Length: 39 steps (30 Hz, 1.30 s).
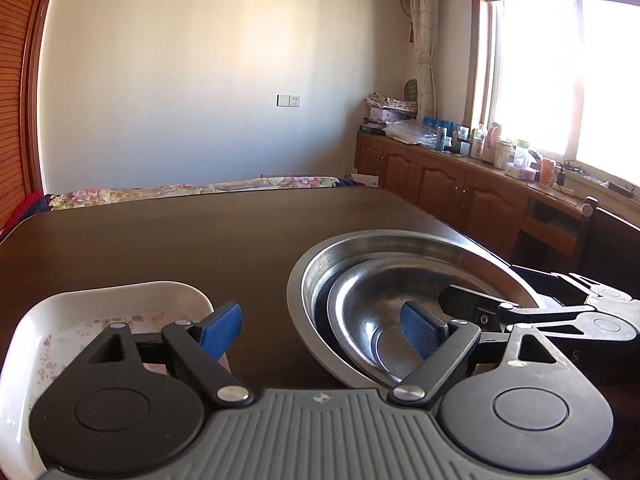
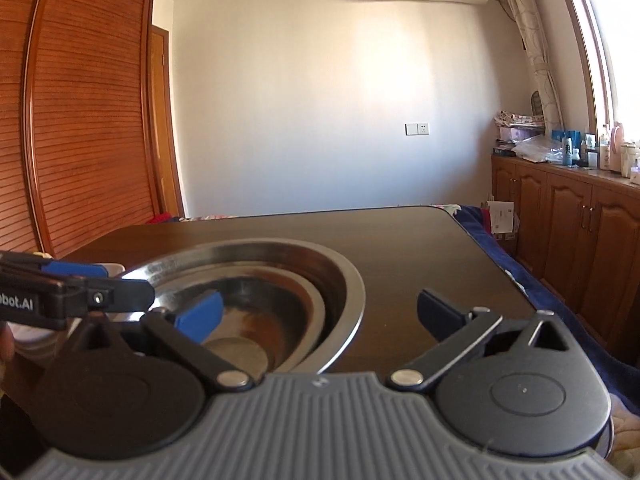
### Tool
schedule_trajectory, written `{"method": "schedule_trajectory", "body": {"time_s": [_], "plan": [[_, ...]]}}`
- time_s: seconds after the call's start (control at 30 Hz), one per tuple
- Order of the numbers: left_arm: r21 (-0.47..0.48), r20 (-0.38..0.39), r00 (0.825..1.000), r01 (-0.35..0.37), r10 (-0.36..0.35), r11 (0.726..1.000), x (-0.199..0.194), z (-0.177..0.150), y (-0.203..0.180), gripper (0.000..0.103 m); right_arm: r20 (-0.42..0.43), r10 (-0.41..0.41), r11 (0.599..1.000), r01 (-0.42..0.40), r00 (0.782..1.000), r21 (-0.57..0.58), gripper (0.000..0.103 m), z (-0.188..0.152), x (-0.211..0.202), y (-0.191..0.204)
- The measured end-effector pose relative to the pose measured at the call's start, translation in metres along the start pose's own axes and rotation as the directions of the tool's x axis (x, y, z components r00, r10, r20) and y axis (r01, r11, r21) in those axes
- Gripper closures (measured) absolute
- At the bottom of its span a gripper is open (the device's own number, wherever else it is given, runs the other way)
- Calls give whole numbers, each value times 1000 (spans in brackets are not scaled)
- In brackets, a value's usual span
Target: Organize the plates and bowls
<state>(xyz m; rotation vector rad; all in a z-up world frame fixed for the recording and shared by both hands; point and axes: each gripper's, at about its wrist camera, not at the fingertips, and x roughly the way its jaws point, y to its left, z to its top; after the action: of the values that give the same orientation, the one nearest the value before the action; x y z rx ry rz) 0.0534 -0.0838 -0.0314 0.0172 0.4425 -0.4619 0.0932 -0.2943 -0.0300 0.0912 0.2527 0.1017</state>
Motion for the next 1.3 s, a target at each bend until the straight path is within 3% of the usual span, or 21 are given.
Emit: {"method": "schedule_trajectory", "body": {"time_s": [0.23, 0.33, 0.4, 0.47, 0.67, 0.9, 1.3], "plan": [[-4, 4, 1000, 12, -12, 1000, 0, 0, -1, 16, 6, 5, 1000, -5, 1000, 26, 0, -3, -2, 0], [-1, -1, 1000, 17, -17, 1000, 1, -2, -3, 24, 0, 8, 999, -8, 1000, 34, 3, -5, -1, 1], [3, -4, 1000, 17, -17, 1000, 0, -2, -2, 34, 0, 18, 999, -18, 1000, 45, 17, -5, -1, 1], [3, -7, 1000, 24, -24, 1000, 1, -1, -2, 47, -1, 17, 999, -17, 1000, 48, 23, -4, -1, 0], [3, -22, 1000, 18, -18, 1000, 6, -1, -1, 63, 3, 27, 997, -28, 1000, 72, 50, -5, -2, -2], [6, -29, 999, 24, -24, 1000, 8, -3, -3, 66, 12, 25, 997, -26, 1000, 73, 65, -4, -3, -2], [5, -14, 1000, 23, -23, 1000, 6, 1, -3, 68, 17, 47, 991, -49, 999, 124, 71, -5, -4, -7]]}}
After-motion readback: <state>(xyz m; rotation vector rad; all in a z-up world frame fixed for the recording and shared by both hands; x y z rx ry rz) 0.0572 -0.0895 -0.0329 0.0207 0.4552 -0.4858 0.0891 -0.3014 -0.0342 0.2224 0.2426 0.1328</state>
